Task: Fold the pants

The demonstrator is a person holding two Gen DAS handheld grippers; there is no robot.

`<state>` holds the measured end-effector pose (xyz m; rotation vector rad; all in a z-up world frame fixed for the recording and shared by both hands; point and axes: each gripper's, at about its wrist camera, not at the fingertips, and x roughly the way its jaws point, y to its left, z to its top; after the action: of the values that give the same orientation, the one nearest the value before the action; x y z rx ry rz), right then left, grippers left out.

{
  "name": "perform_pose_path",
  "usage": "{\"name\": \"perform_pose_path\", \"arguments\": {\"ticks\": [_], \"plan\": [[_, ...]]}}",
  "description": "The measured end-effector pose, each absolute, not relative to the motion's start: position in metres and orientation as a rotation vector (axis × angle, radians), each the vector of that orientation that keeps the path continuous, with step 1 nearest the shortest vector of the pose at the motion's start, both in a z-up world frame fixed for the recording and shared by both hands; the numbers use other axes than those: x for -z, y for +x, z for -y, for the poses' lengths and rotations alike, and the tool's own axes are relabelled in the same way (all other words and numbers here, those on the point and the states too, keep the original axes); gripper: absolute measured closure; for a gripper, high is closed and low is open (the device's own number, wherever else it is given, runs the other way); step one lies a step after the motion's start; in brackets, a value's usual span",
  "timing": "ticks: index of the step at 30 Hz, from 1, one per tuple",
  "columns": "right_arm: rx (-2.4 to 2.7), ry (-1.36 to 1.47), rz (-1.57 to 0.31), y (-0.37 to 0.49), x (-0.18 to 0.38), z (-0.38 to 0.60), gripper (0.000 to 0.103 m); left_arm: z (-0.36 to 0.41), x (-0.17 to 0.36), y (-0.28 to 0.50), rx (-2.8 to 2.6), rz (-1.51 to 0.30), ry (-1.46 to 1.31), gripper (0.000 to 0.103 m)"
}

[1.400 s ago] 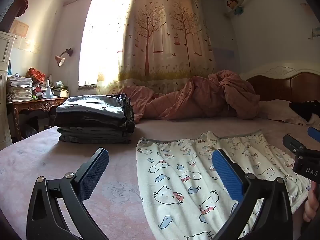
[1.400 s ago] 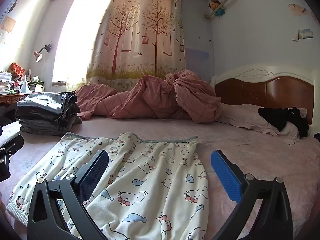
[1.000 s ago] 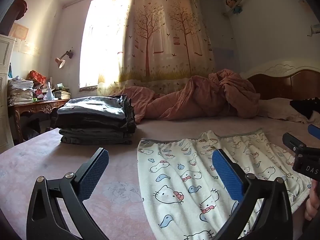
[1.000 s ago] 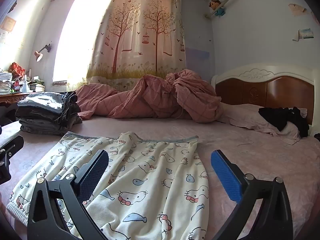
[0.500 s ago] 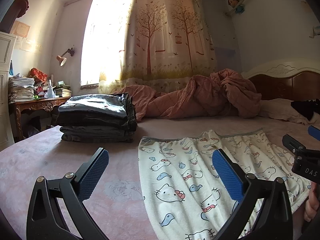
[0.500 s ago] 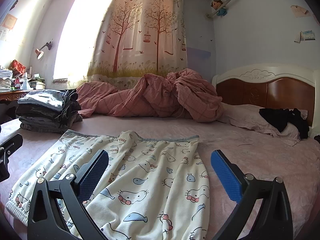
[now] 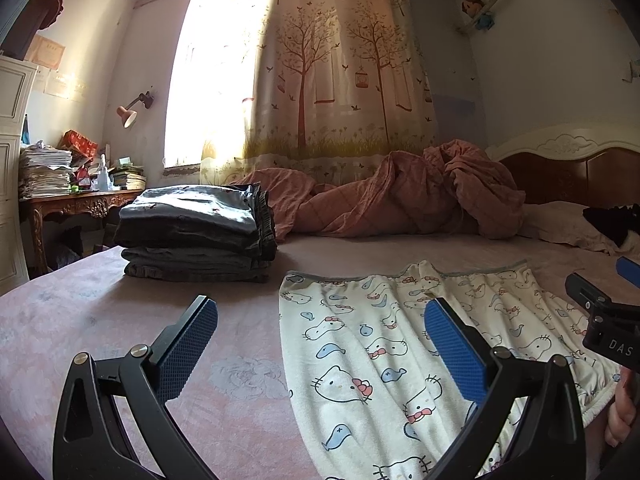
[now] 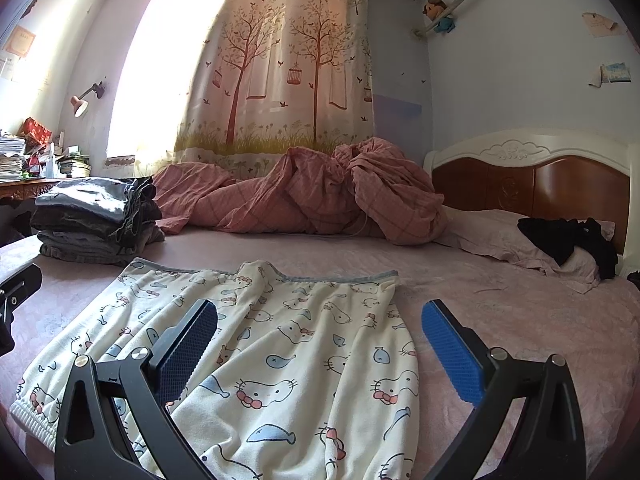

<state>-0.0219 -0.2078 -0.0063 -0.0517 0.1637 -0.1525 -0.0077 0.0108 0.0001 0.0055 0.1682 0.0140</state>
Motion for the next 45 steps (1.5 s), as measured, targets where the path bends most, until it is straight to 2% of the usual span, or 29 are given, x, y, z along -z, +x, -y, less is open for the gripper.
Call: {"name": "perform_pose_path", "arguments": {"ticks": [45], "plan": [[0.147,-0.036,-0.168,-0.0216,0.0075,0.2073,0.001,-0.013,-0.0005,-0.0131,-0.028,-0.149,0.042,0.0]]}}
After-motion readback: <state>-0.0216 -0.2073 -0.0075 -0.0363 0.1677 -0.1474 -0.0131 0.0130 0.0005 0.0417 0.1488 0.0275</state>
